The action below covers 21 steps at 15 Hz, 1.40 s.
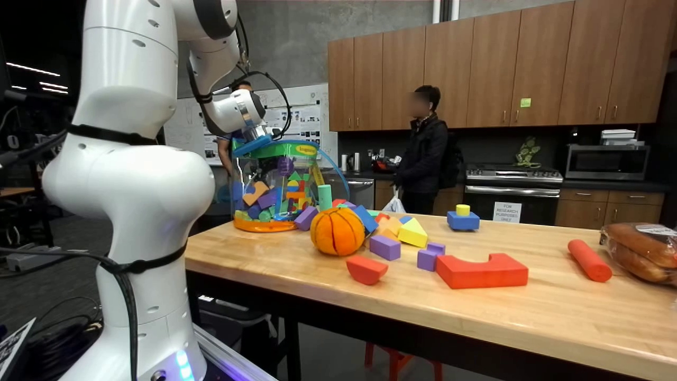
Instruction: Remove the blocks from the basket
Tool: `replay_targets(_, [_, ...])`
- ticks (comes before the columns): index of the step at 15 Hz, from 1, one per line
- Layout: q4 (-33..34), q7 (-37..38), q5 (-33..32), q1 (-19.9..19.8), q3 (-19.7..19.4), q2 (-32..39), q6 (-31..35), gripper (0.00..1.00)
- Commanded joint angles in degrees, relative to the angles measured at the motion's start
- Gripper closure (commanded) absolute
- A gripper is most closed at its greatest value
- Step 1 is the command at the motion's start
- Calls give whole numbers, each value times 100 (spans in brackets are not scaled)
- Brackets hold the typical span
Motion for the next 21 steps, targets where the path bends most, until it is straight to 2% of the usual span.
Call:
replay_targets(1, [-241,0,273,89,-113,-241,-115,0])
replay_targets(3, [-337,130,279,73,-143,-316,-34,0])
replay_targets(7, [-786,1166,-565,99,-258,-874,472,0])
replay_targets(8, [-298,754,-284,74,-195,-355,225,0])
replay_targets(15, [-330,795,-322,83,-203,-348,254,0])
replay_targets(21, [-354,1565,-981,114,-211,-728,376,0])
